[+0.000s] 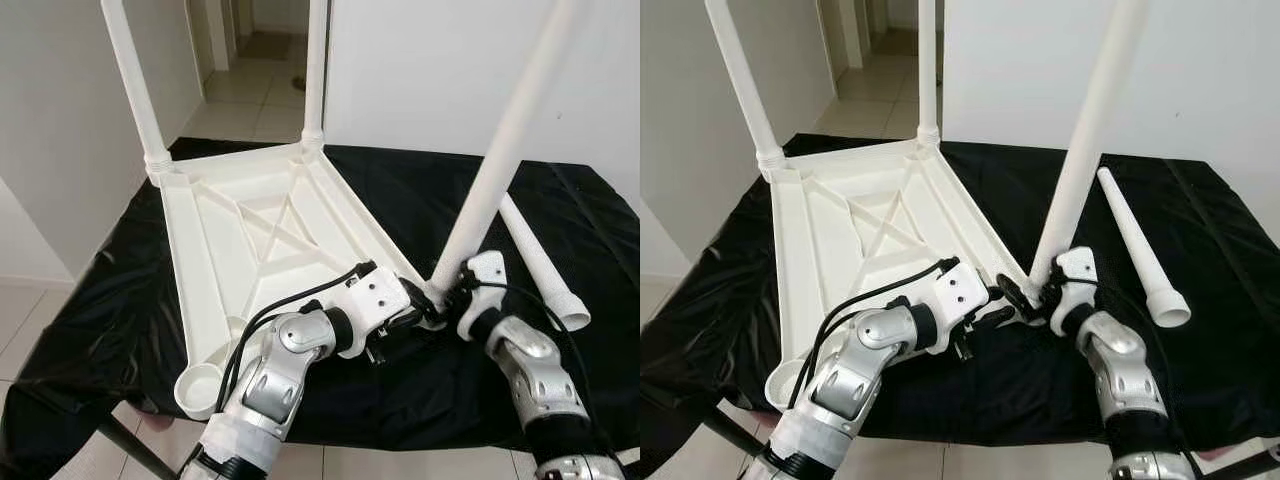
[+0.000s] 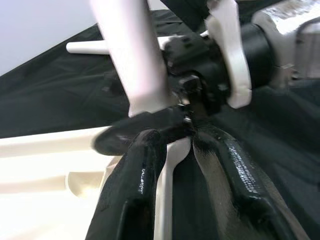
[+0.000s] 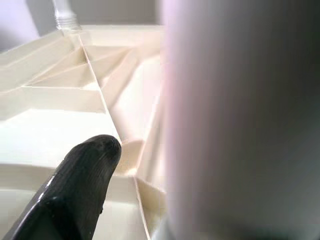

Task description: Building children table

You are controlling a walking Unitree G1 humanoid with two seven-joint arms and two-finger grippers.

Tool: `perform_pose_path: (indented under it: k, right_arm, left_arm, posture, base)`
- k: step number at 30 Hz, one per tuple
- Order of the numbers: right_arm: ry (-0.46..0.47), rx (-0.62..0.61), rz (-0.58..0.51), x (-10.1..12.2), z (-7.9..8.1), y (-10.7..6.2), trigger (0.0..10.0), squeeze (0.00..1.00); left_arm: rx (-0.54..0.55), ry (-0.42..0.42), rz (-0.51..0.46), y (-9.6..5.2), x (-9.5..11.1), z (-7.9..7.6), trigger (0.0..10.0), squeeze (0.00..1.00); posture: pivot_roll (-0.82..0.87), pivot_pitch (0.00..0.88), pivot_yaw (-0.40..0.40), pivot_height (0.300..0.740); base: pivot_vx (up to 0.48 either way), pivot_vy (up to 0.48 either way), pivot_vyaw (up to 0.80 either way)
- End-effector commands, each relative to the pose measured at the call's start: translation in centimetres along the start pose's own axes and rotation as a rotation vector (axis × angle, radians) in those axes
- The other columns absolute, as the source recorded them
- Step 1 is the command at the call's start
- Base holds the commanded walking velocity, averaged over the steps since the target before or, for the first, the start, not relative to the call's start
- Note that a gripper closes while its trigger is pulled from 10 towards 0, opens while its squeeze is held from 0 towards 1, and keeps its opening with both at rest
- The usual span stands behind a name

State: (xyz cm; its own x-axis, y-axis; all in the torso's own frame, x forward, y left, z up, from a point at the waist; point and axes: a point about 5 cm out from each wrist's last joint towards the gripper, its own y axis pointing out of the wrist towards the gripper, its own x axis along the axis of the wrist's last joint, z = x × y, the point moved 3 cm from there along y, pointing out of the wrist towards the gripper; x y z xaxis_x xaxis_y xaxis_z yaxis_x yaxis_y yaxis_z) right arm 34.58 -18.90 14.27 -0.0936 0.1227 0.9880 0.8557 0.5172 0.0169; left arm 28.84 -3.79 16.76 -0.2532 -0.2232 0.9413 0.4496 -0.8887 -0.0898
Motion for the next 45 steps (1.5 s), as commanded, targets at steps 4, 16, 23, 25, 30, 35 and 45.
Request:
perform_pose_path:
  k: [4,16,23,25,30,35,45]
  right_arm:
    - [-0.054,0.072,0.03,-0.6,0.1,0.1,0.1,0.0]
    - [-0.049,0.099,0.097,-2.4,0.0,-1.2,0.0,0.0]
    - [0.028,-0.027,0.096,-3.1,-0.3,-1.4,10.0,0.0]
    - [0.029,-0.056,0.101,-3.2,-0.4,-1.3,10.0,0.0]
    - [0.026,-0.184,0.116,-3.6,-0.8,-1.3,10.0,0.0]
    - [0.052,-0.339,0.11,-3.8,-0.5,-1.4,10.0,0.0]
    - [0.087,-0.847,0.184,-4.8,-0.3,-3.2,10.0,0.0]
  left_arm:
    - [0.158,-0.03,-0.001,0.1,-0.2,0.5,10.0,0.0]
    - [0.152,-0.034,-0.003,0.1,-0.2,0.3,10.0,0.0]
    - [0.149,-0.04,-0.002,0.2,-0.3,0.1,10.0,0.0]
    - [0.149,-0.042,-0.002,0.2,-0.3,0.0,10.0,0.0]
    - [0.15,-0.044,-0.002,0.2,-0.3,0.0,10.0,0.0]
    - [0.156,-0.051,-0.003,0.2,-0.3,0.0,10.0,0.0]
    - [0.167,-0.056,0.0,0.1,-0.4,0.1,10.0,0.0]
  posture:
    - [-0.02,0.0,0.005,0.74]
    - [-0.03,0.0,0.004,0.74]
    - [-0.03,0.002,-0.002,0.74]
    - [-0.03,0.002,-0.002,0.74]
    - [-0.03,0.014,-0.01,0.74]
    - [-0.03,0.019,-0.013,0.74]
    - [-0.03,0.031,-0.018,0.74]
  base:
    - [0.0,0.0,0.0]
    - [0.0,0.0,0.0]
    - [0.0,0.0,0.0]
    - [0.0,0.0,0.0]
    - [0.0,0.0,0.0]
    - [0.0,0.0,0.0]
    - [0.0,0.0,0.0]
